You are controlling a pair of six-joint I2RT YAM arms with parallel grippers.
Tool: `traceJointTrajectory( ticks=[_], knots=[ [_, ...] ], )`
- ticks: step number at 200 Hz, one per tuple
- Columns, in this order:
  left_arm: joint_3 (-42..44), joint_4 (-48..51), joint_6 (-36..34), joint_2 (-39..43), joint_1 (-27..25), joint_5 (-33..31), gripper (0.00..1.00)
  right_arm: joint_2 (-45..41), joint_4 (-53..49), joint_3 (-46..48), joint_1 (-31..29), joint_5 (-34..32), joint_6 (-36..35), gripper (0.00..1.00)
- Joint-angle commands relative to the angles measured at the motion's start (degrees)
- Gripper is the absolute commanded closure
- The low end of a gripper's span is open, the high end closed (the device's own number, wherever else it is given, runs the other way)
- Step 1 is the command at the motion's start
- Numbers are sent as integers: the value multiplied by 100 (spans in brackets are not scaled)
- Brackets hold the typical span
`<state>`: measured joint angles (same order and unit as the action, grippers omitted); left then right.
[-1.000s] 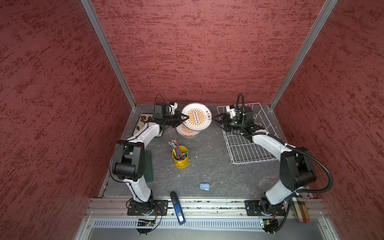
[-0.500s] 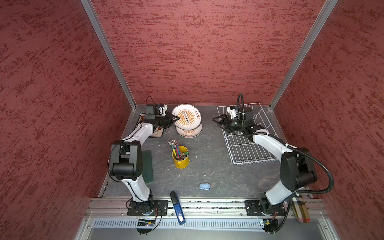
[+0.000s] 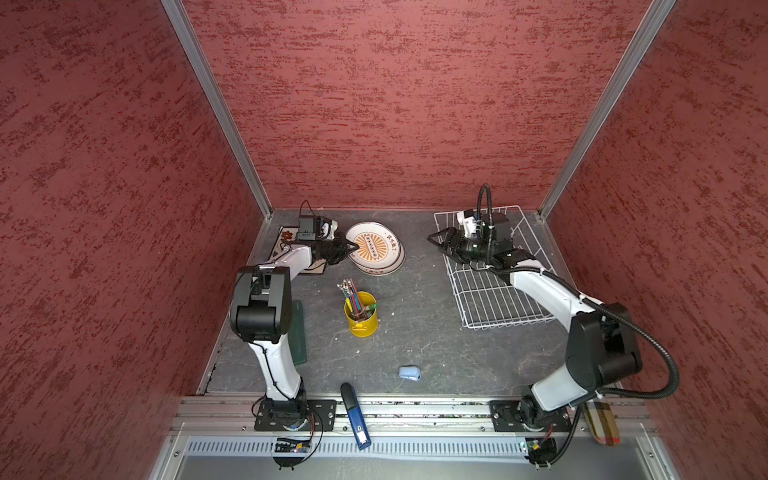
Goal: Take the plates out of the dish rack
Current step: 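Lower the plate onto the plate stack with the left gripper while the right draws back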
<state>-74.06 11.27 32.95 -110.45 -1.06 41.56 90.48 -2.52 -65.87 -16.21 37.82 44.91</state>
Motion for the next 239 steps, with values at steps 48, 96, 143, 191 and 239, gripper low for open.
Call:
traceJointTrajectory(
  ticks=[48,96,143,191,239],
  knots=[
    [-424,-177,-157,-523,20,108,100,-149,50,65,36,-116,-71,22],
    [-475,-177,-140,-713,3,124,100,-123,59,74,38,-102,-71,21],
    [-517,-195,-122,-837,-17,142,100,-127,62,83,39,-113,-60,21],
    [-583,-134,-115,-958,-79,143,98,-129,15,74,44,-126,-70,21],
    [-633,-83,-113,-1014,-122,115,92,-131,-27,29,37,-122,-87,21]
  ],
)
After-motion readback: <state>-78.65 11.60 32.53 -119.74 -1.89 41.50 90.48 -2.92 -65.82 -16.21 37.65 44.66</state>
